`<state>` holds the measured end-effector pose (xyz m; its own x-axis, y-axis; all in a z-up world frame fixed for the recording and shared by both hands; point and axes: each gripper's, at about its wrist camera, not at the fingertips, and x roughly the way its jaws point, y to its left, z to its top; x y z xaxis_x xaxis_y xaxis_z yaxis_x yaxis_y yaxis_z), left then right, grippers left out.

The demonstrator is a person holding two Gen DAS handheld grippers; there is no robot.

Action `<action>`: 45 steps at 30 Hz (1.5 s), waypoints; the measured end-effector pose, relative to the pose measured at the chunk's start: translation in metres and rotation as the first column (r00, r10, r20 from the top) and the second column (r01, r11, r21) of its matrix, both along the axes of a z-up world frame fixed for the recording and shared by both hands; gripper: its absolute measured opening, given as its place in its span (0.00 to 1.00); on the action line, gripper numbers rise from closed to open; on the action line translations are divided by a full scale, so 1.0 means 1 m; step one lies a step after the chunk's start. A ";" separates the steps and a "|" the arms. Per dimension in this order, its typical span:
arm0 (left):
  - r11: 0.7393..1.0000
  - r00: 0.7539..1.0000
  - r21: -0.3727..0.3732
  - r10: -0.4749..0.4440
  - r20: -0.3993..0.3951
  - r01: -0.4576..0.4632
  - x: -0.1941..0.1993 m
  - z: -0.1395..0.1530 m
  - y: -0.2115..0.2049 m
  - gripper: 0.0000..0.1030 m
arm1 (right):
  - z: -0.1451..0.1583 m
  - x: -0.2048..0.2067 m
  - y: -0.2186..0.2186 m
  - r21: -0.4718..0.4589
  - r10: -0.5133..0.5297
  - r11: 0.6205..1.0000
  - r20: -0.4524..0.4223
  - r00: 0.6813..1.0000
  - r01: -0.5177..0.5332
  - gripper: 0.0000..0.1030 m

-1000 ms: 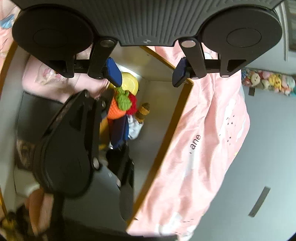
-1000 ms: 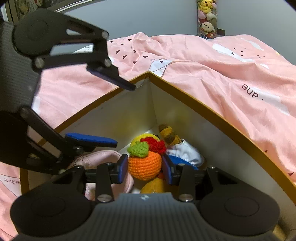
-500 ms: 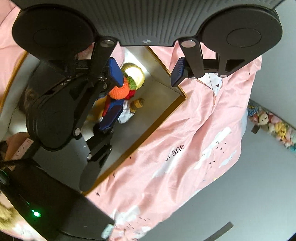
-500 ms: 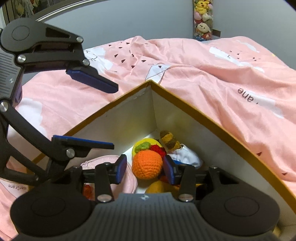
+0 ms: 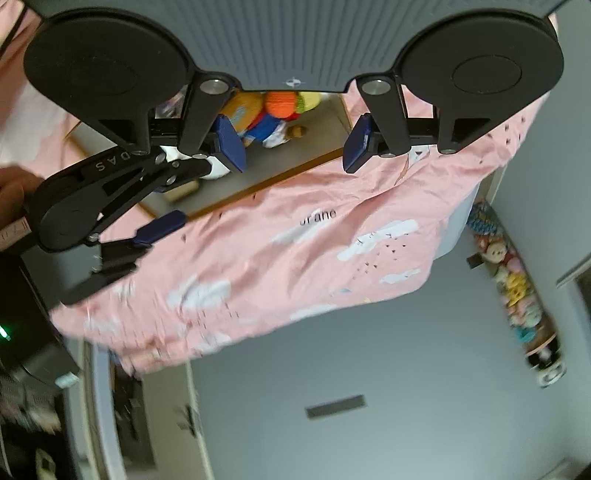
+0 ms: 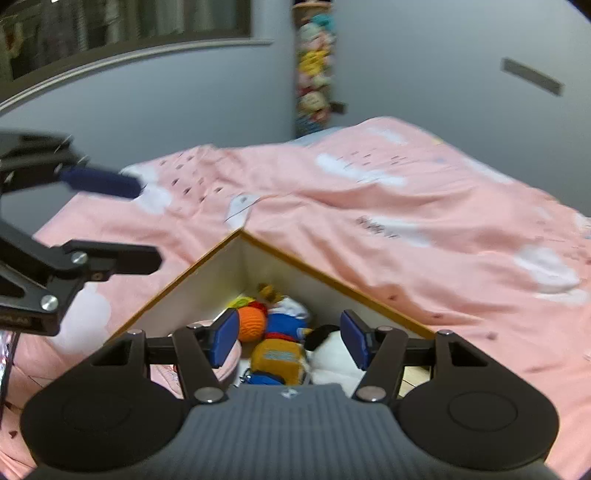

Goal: Organize objects

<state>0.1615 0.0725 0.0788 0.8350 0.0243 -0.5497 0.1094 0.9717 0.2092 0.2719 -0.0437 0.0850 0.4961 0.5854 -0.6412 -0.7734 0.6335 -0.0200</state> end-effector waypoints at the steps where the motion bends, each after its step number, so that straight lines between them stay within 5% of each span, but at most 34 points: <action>1: 1.000 1.000 -0.022 0.018 0.022 -0.018 -0.008 0.004 -0.002 0.70 | 0.006 -0.006 -0.005 0.002 -0.034 0.999 0.018 0.999 0.034 0.63; 4: 0.993 0.993 -0.075 0.092 0.075 -0.086 -0.027 0.011 -0.008 0.74 | 0.022 -0.027 -0.018 0.001 -0.109 0.994 0.067 0.992 0.109 0.75; 9: 0.979 0.981 -0.153 0.151 0.123 -0.131 -0.058 0.014 -0.020 0.79 | 0.034 -0.072 -0.043 0.059 -0.185 0.982 0.171 0.968 0.177 0.80; 15: 0.971 0.969 -0.146 0.210 0.133 -0.191 -0.085 -0.005 -0.037 0.82 | 0.023 -0.124 -0.068 0.195 -0.323 0.939 0.224 0.920 0.282 0.84; 24: 0.956 0.969 -0.168 0.248 0.016 -0.242 -0.082 -0.046 -0.034 0.82 | -0.018 -0.155 -0.084 0.272 -0.467 0.867 0.147 0.872 0.418 0.85; 31: 0.932 0.951 -0.190 0.298 -0.083 -0.309 -0.067 -0.074 -0.034 0.82 | -0.044 -0.154 -0.079 0.254 -0.496 0.857 0.171 0.851 0.448 0.88; 45: 0.926 0.930 -0.175 0.295 -0.219 -0.335 -0.069 -0.099 -0.044 0.82 | -0.072 -0.150 -0.076 0.215 -0.530 0.838 0.105 0.842 0.501 0.92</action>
